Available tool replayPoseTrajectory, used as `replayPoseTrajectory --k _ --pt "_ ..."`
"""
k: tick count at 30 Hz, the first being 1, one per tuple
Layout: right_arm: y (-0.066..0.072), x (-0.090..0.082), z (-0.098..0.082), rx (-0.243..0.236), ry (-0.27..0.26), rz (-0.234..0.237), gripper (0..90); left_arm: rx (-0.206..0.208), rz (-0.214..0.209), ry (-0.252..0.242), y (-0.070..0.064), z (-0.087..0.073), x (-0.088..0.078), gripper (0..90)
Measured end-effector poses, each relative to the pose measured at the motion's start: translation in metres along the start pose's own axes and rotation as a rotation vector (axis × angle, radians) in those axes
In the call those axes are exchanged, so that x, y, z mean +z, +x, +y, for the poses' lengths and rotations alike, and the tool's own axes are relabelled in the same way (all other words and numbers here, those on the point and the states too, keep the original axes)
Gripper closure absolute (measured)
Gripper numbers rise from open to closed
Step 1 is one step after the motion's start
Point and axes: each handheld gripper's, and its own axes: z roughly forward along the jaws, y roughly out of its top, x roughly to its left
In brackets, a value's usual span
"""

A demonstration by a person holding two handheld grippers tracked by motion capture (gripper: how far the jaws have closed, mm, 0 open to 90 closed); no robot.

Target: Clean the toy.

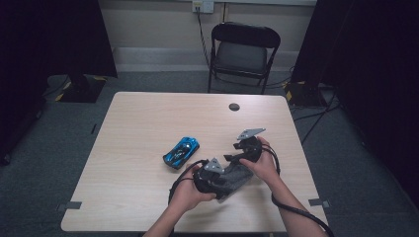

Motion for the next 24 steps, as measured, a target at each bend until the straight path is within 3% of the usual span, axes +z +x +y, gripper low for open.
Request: replayPoseTrajectory --k 5,10,17,18,24 --pt "0.002 0.0 -0.002 0.0 0.005 -0.003 32.4 -0.009 -0.028 0.031 -0.007 -0.01 0.007 58.2" --pt "0.002 -0.002 -0.005 -0.006 0.008 0.008 32.8 -0.02 -0.012 0.054 -0.002 -0.02 0.015 58.8" --pt "-0.007 -0.011 -0.016 0.004 0.016 0.009 32.6 -0.039 0.104 0.049 0.029 -0.015 0.012 58.3" --pt "-0.007 -0.011 -0.016 0.004 0.016 0.009 32.6 -0.039 0.104 0.049 0.029 -0.015 0.012 58.3" --pt "-0.018 -0.023 -0.029 0.027 0.024 -0.003 32.0 -0.054 0.214 0.036 0.063 0.003 0.024 57.8"
